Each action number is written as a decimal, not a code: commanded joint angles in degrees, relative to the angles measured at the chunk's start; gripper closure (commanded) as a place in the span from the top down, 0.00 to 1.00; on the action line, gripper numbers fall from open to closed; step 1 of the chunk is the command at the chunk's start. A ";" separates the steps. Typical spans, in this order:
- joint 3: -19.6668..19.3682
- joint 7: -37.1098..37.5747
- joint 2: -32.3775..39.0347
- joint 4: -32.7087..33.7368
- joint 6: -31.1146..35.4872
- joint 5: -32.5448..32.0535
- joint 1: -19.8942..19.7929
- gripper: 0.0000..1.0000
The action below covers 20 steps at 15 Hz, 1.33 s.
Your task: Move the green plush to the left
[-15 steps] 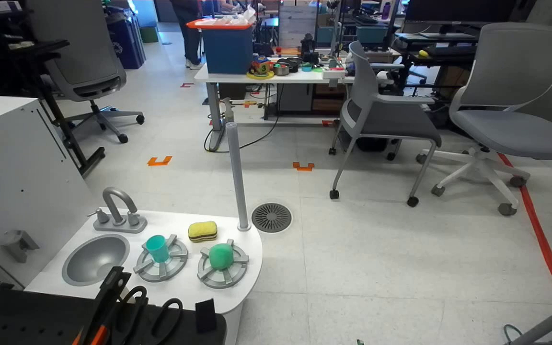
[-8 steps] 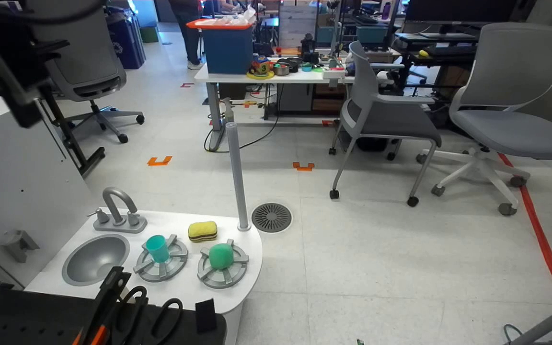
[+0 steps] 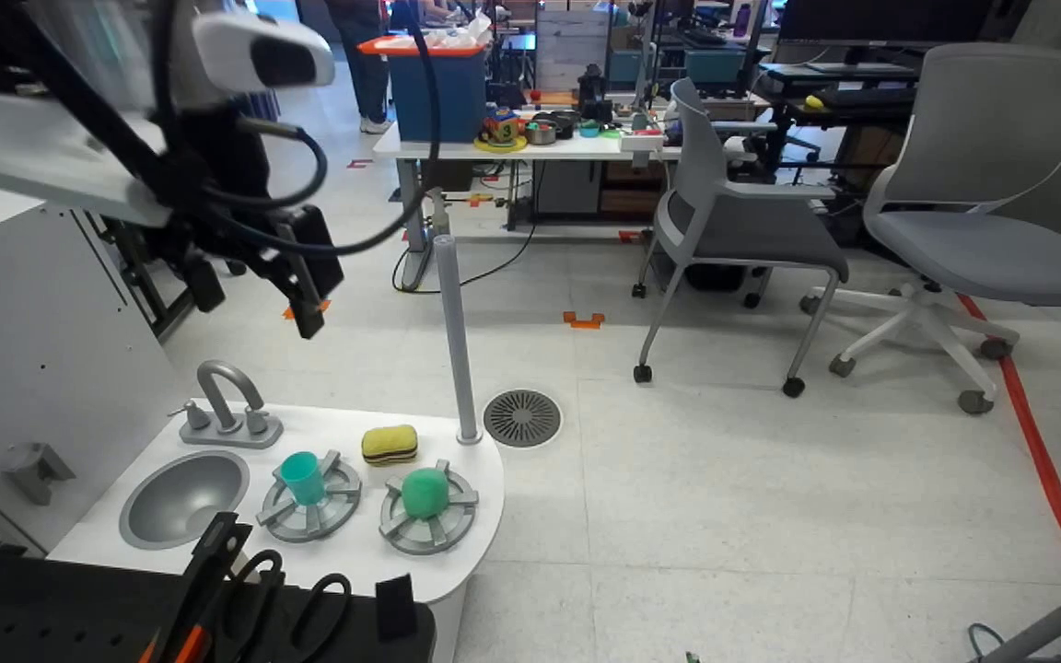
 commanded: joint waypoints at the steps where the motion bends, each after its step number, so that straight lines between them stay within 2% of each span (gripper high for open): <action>1: 3.24 3.05 14.87 10.78 0.82 1.40 -3.85 1.00; 7: 4.09 11.60 37.94 29.40 2.07 -2.06 -5.84 1.00; 12: 2.60 17.05 56.20 46.34 0.71 -4.53 -4.33 1.00; 18: 0.48 20.99 69.03 58.99 -0.26 -7.65 -2.92 1.00; 19: 0.40 21.10 70.38 60.60 -0.51 -7.83 -2.90 0.83; 20: 0.37 21.15 71.29 61.63 -0.37 -8.15 -2.68 0.74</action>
